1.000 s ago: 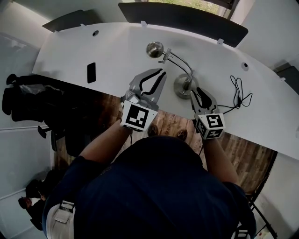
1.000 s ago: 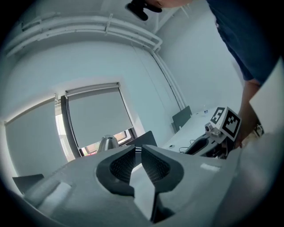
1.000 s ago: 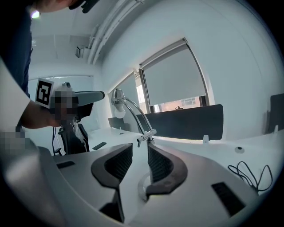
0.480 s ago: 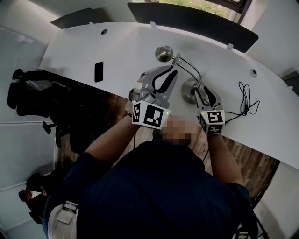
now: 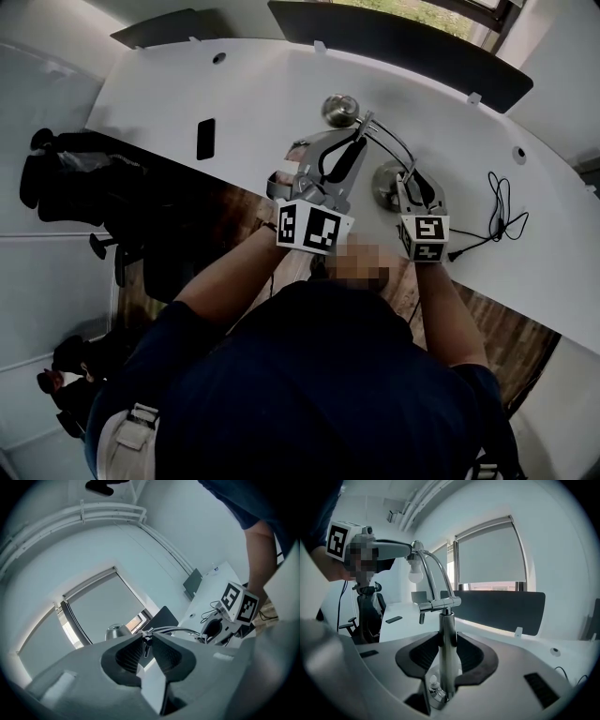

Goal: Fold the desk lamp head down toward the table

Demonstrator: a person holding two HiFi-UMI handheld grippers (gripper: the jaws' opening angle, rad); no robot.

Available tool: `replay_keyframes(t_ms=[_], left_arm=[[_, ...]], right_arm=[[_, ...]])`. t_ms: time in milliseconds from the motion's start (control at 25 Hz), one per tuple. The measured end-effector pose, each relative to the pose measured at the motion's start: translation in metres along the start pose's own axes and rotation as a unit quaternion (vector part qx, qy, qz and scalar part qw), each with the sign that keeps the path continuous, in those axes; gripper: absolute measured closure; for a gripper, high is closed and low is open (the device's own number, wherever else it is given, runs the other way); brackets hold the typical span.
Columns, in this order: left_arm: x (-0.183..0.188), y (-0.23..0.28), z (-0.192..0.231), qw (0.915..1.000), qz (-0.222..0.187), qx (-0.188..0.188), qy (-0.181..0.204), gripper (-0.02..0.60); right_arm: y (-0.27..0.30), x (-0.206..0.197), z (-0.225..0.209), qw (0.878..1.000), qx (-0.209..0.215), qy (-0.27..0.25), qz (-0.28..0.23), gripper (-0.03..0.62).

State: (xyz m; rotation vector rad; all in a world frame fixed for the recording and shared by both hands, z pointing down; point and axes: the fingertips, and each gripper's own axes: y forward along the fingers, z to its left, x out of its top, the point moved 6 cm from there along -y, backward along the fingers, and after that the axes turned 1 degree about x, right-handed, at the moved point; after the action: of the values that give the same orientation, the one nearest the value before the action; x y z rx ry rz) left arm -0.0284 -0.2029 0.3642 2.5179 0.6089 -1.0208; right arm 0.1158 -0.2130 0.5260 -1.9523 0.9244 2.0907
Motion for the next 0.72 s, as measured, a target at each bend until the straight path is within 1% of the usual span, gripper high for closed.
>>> replay_keyframes(t_ms=[160, 280, 480, 560, 720], left_arm=[[-0.001, -0.001, 0.001, 1.0, -0.001, 0.006, 0.0, 0.522], [-0.002, -0.001, 0.0, 1.0, -0.002, 0.009, -0.001, 0.523], [-0.004, 0.0, -0.001, 0.9999, 0.001, 0.013, -0.007, 0.526], [-0.01, 0.001, 0.0, 0.9997, 0.015, 0.011, -0.018, 0.526], [-0.028, 0.002, 0.002, 0.9978, 0.035, 0.006, -0.055, 0.526]], right_arm=[[0.002, -0.001, 0.0, 1.0, 0.0, 0.005, -0.011, 0.471], [0.001, 0.004, 0.003, 1.0, 0.009, 0.018, -0.012, 0.473], [0.002, 0.0, 0.001, 1.0, 0.007, 0.012, -0.01, 0.473], [0.002, -0.002, 0.0, 1.0, 0.005, 0.009, -0.008, 0.473], [0.0, 0.003, 0.001, 1.0, 0.006, 0.014, -0.007, 0.473]])
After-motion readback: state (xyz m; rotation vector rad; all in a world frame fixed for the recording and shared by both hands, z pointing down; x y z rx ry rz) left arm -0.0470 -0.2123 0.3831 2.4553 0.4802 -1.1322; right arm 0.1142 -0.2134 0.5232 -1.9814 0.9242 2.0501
